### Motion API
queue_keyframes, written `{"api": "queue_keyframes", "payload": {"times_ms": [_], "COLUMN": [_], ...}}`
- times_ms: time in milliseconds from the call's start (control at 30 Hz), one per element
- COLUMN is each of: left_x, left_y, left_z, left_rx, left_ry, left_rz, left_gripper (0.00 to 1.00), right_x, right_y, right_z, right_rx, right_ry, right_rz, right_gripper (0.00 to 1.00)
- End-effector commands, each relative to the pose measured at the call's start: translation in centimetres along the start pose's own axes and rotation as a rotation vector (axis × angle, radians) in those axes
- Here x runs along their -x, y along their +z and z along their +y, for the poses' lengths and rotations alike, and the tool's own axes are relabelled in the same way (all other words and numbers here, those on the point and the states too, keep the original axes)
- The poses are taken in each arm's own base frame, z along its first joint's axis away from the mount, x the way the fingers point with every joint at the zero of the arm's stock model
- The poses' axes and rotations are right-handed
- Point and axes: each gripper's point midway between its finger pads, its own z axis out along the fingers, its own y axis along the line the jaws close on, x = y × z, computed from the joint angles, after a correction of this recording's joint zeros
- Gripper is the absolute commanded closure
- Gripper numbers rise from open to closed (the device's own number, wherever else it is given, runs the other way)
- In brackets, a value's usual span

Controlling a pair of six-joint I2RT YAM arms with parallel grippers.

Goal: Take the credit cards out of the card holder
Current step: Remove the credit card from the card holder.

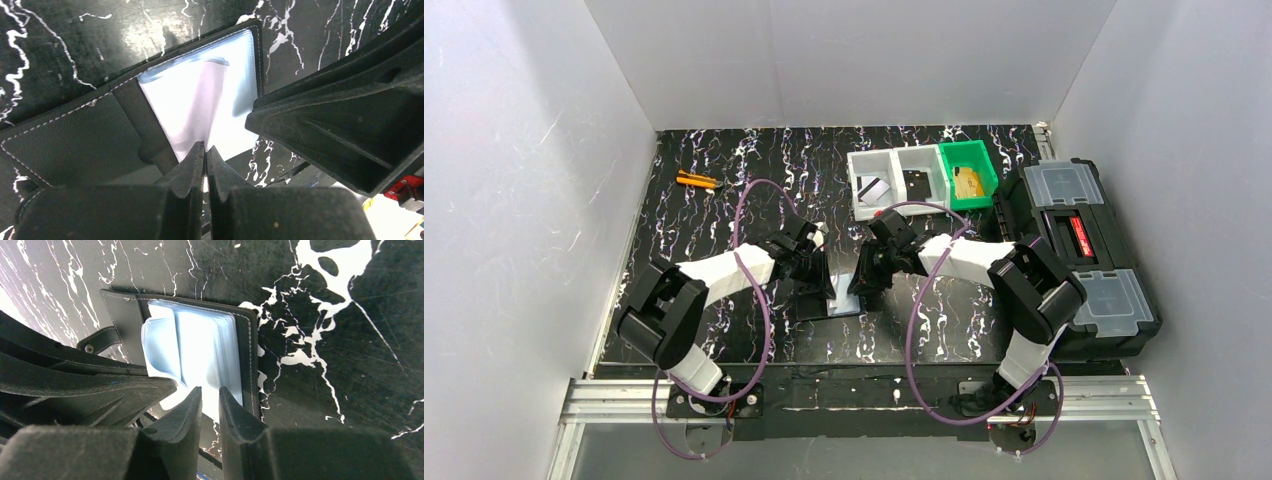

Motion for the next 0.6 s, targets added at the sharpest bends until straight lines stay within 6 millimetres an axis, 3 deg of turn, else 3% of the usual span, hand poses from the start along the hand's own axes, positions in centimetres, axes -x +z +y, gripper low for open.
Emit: {"api": "queue_keyframes", "payload": {"times_ms": [0,400,567], "left_x": [-0.4,-0.4,-0.8], "left_y": [-1.2,-5.0,-5.5], "left_z": [1.4,5.1,6.7], "left_rx": [0.082,0.341,0.437], "left_ry": [-0.006,-0.001,0.007], "left_rz": [-0.019,-0.051,-0.026], "left_gripper": [1.0,0.72,0.7], "right_x": [0.6,0.2,0.2], "right_y": [0.4,1.1,1.0], "right_z": [1.3,-0.2,0.0], "right_rx": [0.025,-0.037,-0.031], "right_ry": [-0.012,0.017,0.014], "right_rz": [-0.001,0.019,0.021], "right_gripper": [0.76,0.81,0.82]}}
